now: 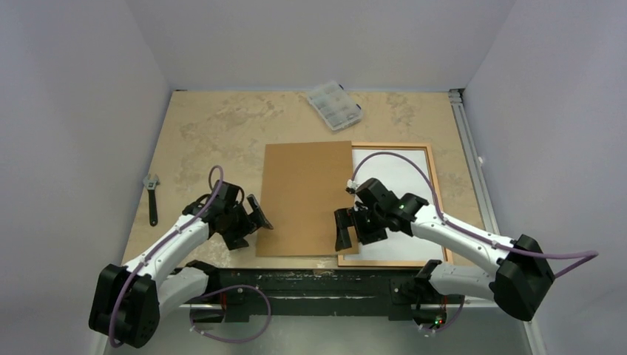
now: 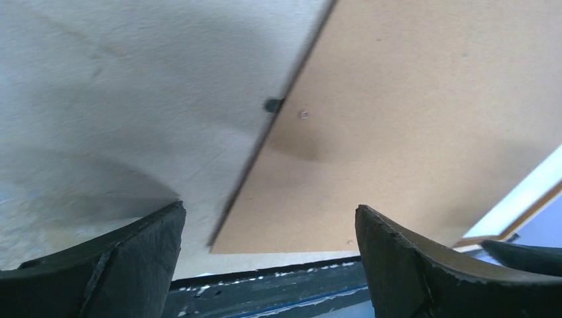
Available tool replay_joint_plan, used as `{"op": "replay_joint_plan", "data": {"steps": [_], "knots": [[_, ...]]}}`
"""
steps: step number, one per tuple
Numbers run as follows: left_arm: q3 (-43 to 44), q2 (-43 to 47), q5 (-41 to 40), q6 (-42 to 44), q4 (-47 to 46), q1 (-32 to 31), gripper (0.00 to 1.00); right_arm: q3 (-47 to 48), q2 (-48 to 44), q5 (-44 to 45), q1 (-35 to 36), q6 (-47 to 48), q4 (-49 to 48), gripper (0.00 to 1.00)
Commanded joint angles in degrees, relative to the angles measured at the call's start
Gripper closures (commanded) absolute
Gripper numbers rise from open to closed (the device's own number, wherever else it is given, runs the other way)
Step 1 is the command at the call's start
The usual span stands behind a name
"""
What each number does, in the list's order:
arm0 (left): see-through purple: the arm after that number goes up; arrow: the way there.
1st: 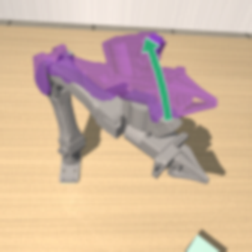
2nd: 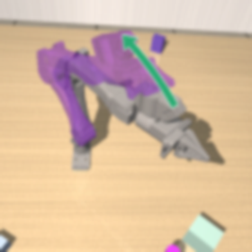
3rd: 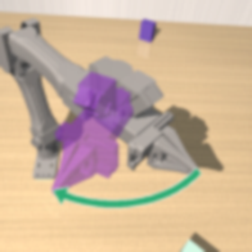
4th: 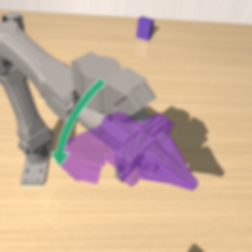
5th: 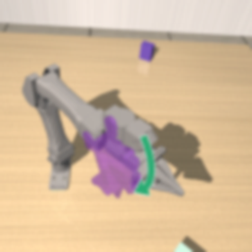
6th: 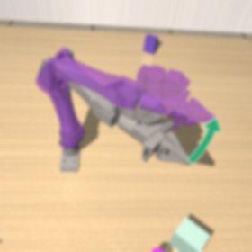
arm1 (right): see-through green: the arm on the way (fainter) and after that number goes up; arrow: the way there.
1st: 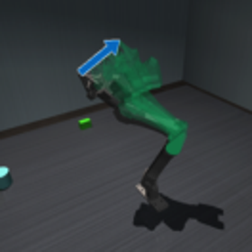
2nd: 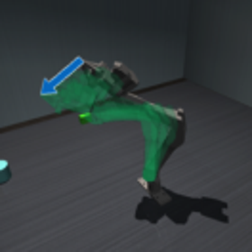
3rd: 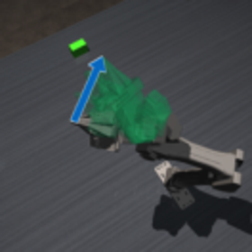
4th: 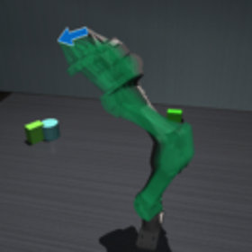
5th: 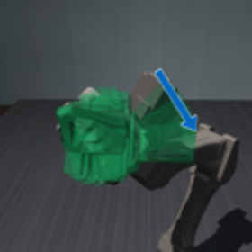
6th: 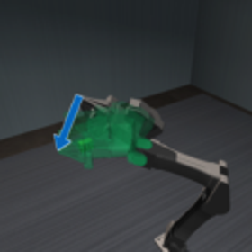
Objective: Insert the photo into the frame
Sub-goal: Move the photo frame item to the center of the board, then turn over the photo frame item at the center of the board.
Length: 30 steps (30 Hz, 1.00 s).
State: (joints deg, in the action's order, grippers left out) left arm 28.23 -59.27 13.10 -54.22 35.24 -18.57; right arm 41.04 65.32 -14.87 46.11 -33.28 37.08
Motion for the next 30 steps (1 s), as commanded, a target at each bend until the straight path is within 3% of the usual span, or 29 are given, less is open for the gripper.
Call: {"op": "replay_joint_plan", "data": {"steps": [1,6,16,25,30], "knots": [[1.1,2.8,-6.1,2.1,7.3,-0.3,0.03,4.1,1.6,2.7,-5.6,3.6,0.6,0.02],[0.9,5.0,-5.4,2.3,6.2,-0.3,0.03,4.2,3.4,-4.1,-16.2,7.4,-3.5,0.04],[-1.8,-0.4,0.3,2.7,-2.7,-0.3,0.03,3.4,14.6,-18.6,-27.9,8.4,-16.0,0.09],[-3.0,-3.4,2.9,2.2,-7.4,-0.3,0.04,-1.0,21.5,-32.2,-29.6,-0.2,-32.6,0.21],[-3.5,-3.8,3.5,2.1,-8.5,-0.3,0.04,-2.0,20.5,-34.3,-29.5,-2.2,-34.9,0.24]]}}
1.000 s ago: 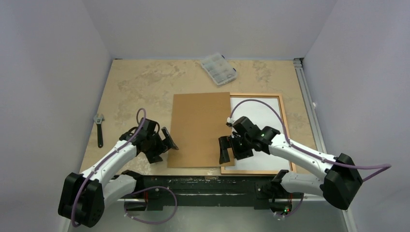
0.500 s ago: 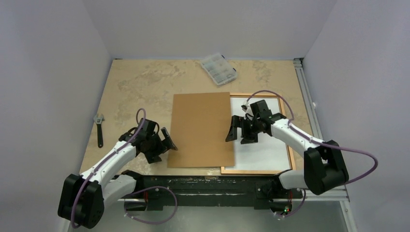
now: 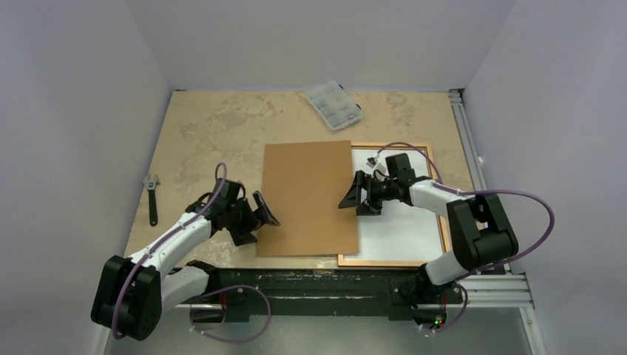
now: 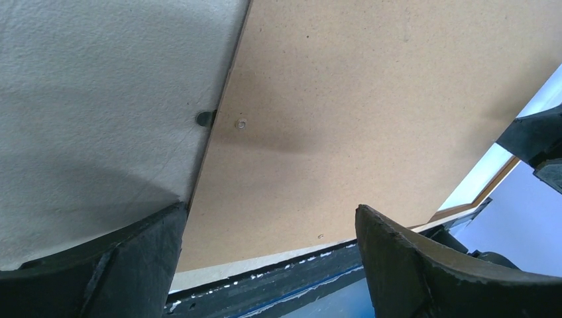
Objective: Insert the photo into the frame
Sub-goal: Turn over the photo frame item at the center of the board.
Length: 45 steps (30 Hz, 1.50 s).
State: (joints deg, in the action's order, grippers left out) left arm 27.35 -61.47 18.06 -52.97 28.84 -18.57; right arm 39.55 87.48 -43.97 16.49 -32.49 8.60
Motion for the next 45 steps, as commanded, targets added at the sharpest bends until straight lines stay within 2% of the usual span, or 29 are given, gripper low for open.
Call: {"op": "replay_joint_plan", "data": {"steps": [1,7,16,18,21,25,30,39,45], "knots": [[-2.7,-1.6,-1.4,0.9,-2.2,-0.3,0.04,-0.6,-1.9,-5.6,0.1,-3.3,-6.7,0.25],[-3.4,-1.8,-0.6,0.6,-3.5,-0.3,0.04,-3.1,-3.0,-10.1,0.4,-9.0,-15.0,0.33],[-3.5,-2.4,0.1,0.3,-4.5,-0.3,0.04,-4.7,-5.5,-10.6,3.6,-14.5,-19.7,0.41],[-3.6,-2.5,0.1,0.3,-4.4,-0.3,0.04,-4.7,-6.3,-10.4,4.4,-15.2,-19.8,0.46],[-3.0,-2.2,-0.6,0.7,-3.1,-0.3,0.04,-4.5,-8.4,-9.6,4.7,-15.6,-18.4,0.60],[-2.1,-0.8,-1.9,1.0,-0.4,-0.3,0.04,-0.7,-12.5,-6.5,4.7,-11.1,-8.4,0.81],[0.7,4.1,-4.4,1.8,5.7,-0.3,0.04,8.6,-17.6,-1.9,4.7,-5.4,7.3,1.00],[5.5,11.5,-5.9,2.2,13.2,-0.3,0.04,30.1,-20.6,12.1,4.8,3.6,32.8,1.00],[6.9,13.0,-6.0,2.0,14.9,-0.3,0.04,39.5,-18.4,23.7,8.1,6.4,42.8,1.00]]}}
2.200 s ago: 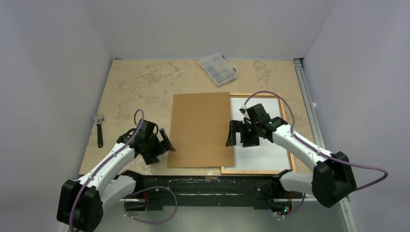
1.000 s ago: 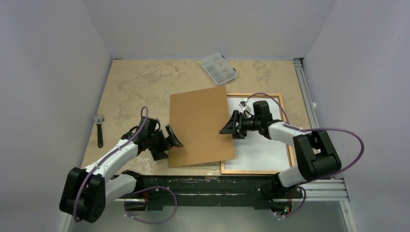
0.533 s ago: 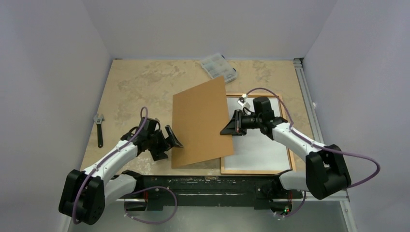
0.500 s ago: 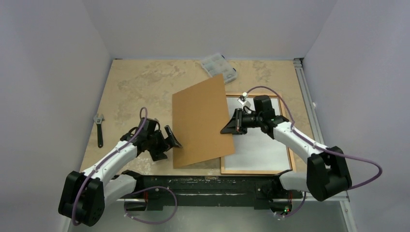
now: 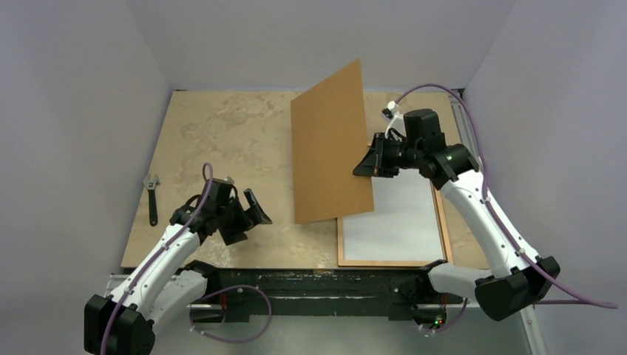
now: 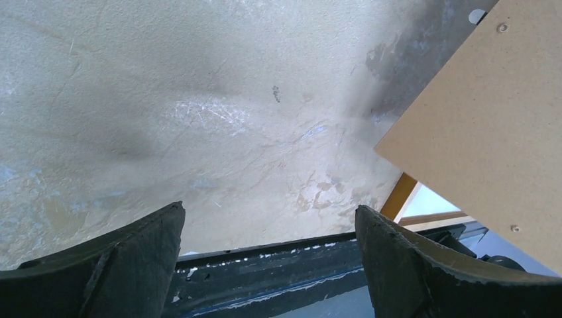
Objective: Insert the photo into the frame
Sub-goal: Turn over the photo frame item at the center of the board.
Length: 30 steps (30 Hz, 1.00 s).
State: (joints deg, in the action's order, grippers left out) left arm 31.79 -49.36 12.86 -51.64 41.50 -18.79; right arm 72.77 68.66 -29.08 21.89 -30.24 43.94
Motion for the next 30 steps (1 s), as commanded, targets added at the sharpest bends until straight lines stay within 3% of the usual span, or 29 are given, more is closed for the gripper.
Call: {"op": "replay_joint_plan", "data": {"steps": [1,9,17,25,28,30], "knots": [[2.5,1.0,-0.7,0.6,2.3,-0.1,0.04,7.4,0.9,10.6,4.2,4.1,8.6,1.00],[3.1,0.8,-0.3,0.7,2.9,-0.1,0.04,19.1,6.4,24.8,13.9,2.3,18.7,1.00],[3.7,0.7,-0.2,1.1,3.3,-0.1,0.04,28.4,13.2,32.3,22.4,0.9,25.4,1.00],[5.7,2.4,0.9,0.9,4.2,-0.1,0.04,28.5,16.3,35.3,30.2,-0.4,24.5,1.00],[6.7,3.7,1.9,0.6,4.2,-0.1,0.04,27.4,16.1,35.1,32.0,-0.4,23.3,0.92],[7.4,4.6,2.5,0.4,4.4,-0.1,0.04,27.5,16.4,35.5,33.2,0.0,23.4,0.78]]}}
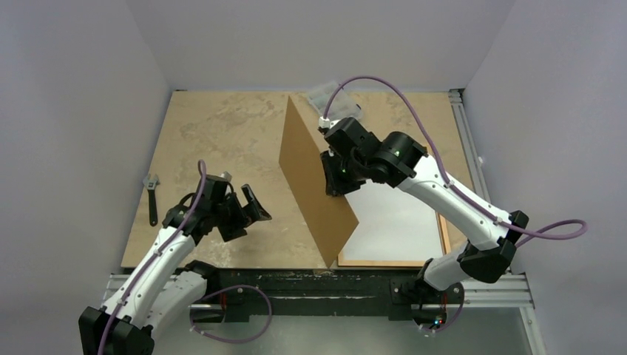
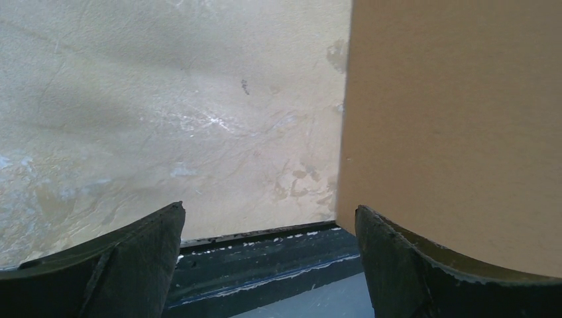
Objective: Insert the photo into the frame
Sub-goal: Turn over the photo frame item at the center of the board.
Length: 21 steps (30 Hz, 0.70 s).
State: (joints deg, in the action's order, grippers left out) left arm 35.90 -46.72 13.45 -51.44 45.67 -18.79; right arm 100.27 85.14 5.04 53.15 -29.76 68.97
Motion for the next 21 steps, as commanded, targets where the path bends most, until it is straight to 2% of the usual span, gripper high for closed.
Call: {"op": "replay_joint_plan", "data": {"steps": [1,3,8,12,14,16,17,19,21], "knots": [[3.7,2.5,2.3,0.1,0.2,-0.1,0.04,0.0,-0.2,1.7,2.4,-0.5,-1.8,0.70],[4.4,3.7,2.8,-0.2,0.4,-0.1,0.04,0.4,-0.3,4.0,3.8,-0.8,-1.4,0.62],[6.0,5.8,3.5,-0.8,0.9,-0.1,0.04,2.7,0.9,11.2,6.9,-1.4,1.4,0.60],[7.0,6.5,4.1,-1.1,1.1,0.0,0.04,4.7,2.1,16.1,10.6,-1.5,2.8,0.54],[7.2,6.9,4.2,-1.3,1.1,-0.1,0.04,5.5,2.6,18.3,12.1,-1.9,3.1,0.59],[7.5,7.2,4.4,-1.4,1.1,-0.1,0.04,6.2,3.3,20.3,13.2,-2.3,3.5,0.78],[7.6,7.4,4.5,-1.5,1.2,-0.1,0.04,6.9,3.8,21.3,13.5,-2.5,4.0,0.84],[7.8,7.7,4.5,-1.5,1.2,-0.1,0.04,8.4,4.9,23.6,14.1,-2.8,5.6,0.90],[7.9,7.9,4.5,-1.5,1.3,-0.1,0.04,9.8,5.9,25.9,14.6,-3.1,7.4,0.92]]}}
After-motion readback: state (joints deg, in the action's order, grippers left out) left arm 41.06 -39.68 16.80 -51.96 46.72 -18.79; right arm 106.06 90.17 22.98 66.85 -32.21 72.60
